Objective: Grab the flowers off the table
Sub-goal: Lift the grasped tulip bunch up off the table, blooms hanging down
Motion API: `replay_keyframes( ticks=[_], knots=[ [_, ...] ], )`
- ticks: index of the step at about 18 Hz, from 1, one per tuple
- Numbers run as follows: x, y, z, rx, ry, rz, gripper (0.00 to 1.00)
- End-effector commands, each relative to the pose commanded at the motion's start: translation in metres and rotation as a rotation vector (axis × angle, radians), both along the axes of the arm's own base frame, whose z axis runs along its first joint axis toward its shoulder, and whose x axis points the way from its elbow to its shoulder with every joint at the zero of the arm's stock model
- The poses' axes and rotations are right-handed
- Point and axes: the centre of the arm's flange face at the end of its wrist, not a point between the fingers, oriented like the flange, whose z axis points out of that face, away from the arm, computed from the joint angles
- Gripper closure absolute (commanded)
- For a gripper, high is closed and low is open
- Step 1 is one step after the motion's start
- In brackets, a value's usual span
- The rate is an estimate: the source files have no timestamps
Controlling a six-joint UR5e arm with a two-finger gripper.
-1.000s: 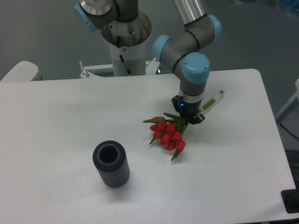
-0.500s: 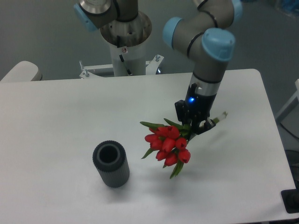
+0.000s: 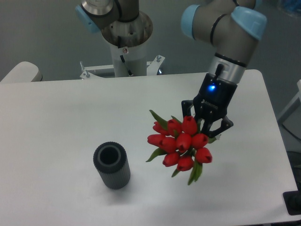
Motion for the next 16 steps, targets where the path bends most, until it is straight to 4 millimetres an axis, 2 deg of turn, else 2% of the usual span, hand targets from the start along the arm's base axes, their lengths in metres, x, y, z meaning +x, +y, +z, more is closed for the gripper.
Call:
replay_keyframes(
  ticks=[6,9,16],
  knots=[
    [-0.0023,0.0026,0.0023,0.031,-0.022,-0.004,0.79],
    [-0.0074,-0.0025,0.0041,0.035,-0.017,0.005,0.79],
    [-0.0036,-0.0065,0.0105,0.035,-0.009,0.009,0.79]
  ],
)
